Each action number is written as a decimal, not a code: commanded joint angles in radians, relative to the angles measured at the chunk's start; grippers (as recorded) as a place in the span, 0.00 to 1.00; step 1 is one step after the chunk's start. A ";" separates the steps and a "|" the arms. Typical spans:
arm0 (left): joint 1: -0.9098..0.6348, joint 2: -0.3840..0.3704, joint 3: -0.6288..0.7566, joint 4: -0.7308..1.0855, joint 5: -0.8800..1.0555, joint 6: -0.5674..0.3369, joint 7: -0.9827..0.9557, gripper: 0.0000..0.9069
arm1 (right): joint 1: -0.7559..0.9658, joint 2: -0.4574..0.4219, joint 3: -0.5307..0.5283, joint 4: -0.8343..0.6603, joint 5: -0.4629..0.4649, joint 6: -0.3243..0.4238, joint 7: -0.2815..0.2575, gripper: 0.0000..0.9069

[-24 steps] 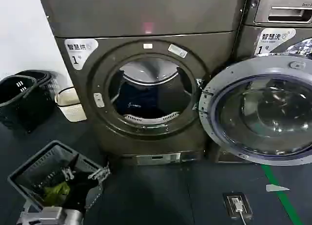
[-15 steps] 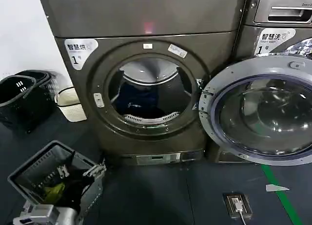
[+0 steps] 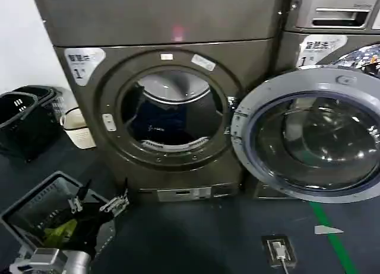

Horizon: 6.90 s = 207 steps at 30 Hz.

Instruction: Grasp the clothes from the dryer.

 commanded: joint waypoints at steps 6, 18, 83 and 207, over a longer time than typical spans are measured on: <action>-0.004 -0.009 0.014 0.002 0.016 -0.001 0.003 1.00 | -0.001 0.002 0.011 -0.003 0.004 -0.008 -0.004 1.00; -0.015 -0.008 0.019 0.013 0.051 -0.023 0.018 1.00 | 0.004 0.003 0.008 0.001 0.030 0.054 -0.041 1.00; -0.017 0.009 0.030 0.011 0.107 0.022 0.044 1.00 | -0.029 0.001 0.090 -0.037 0.042 0.071 -0.046 1.00; -1.766 0.087 1.159 2.280 0.648 -0.321 0.914 0.00 | -0.113 -0.010 0.299 -0.111 0.014 0.101 -0.102 1.00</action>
